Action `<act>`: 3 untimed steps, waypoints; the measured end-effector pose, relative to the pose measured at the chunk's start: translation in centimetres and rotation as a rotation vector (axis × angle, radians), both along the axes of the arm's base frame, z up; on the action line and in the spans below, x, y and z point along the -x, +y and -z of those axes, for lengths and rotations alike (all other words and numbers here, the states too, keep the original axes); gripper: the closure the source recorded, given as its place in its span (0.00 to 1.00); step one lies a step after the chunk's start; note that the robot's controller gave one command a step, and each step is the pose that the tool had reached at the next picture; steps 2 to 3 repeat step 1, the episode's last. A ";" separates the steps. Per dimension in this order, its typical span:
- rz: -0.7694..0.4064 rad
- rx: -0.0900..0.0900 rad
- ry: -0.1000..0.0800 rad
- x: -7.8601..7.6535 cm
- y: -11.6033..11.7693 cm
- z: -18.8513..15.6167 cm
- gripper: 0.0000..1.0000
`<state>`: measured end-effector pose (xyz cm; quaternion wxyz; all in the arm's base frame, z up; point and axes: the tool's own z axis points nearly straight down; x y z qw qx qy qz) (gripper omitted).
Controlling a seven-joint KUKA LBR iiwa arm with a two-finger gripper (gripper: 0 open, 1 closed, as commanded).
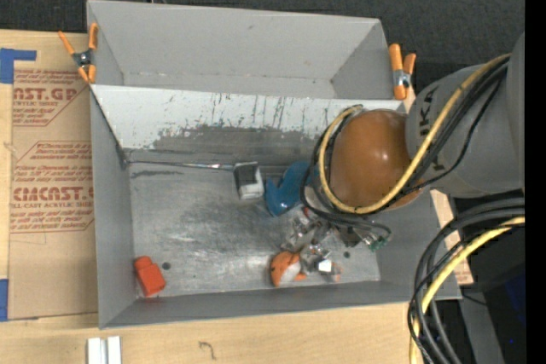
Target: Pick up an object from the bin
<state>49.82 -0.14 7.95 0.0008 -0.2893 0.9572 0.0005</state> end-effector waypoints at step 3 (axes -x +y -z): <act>-0.062 0.000 0.000 0.4 -0.4 -12.3 1.00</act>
Offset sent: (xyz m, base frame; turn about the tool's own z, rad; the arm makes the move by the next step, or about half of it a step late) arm 0.0000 0.0000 0.0000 0.0000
